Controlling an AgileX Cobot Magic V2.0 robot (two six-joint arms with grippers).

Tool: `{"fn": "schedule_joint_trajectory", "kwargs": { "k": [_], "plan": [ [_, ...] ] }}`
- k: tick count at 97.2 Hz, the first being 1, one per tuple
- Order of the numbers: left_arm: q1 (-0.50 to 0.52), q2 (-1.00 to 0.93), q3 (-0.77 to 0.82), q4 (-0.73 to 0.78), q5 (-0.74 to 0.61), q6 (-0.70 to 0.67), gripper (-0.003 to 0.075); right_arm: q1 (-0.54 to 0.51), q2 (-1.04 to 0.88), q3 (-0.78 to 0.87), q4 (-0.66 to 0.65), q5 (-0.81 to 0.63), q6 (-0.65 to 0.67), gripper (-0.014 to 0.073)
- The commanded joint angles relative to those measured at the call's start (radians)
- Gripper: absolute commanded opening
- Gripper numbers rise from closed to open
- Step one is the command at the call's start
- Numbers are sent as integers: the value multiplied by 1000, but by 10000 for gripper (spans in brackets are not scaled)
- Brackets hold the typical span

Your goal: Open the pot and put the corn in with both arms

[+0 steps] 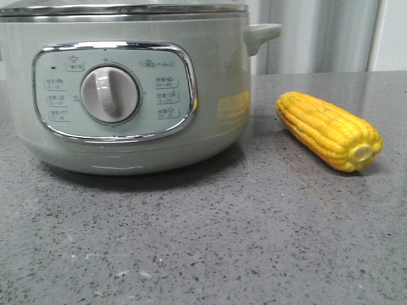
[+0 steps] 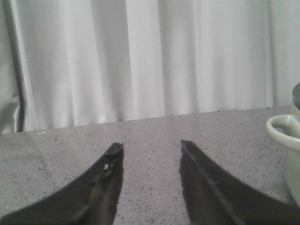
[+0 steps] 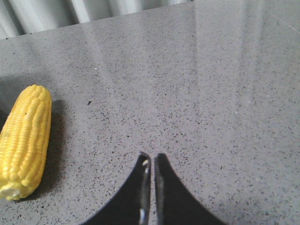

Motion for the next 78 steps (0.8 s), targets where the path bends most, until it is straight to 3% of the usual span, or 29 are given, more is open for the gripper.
{"fn": "schedule_joint_trajectory", "kwargs": {
  "k": [1, 24, 63, 78],
  "plan": [
    [-1, 27, -36, -43, -121, -22, 395, 3, 17, -32, 1, -87, -2, -66],
    [-70, 128, -104, -33, -124, -78, 400, 3, 17, -32, 1, -91, -2, -66],
    [-404, 407, -317, -22, -147, -78, 401, 3, 17, -32, 1, -91, -2, -66],
    [-521, 541, -388, -22, -231, -78, 432, 3, 17, -32, 1, -91, -2, -66]
  ]
}}
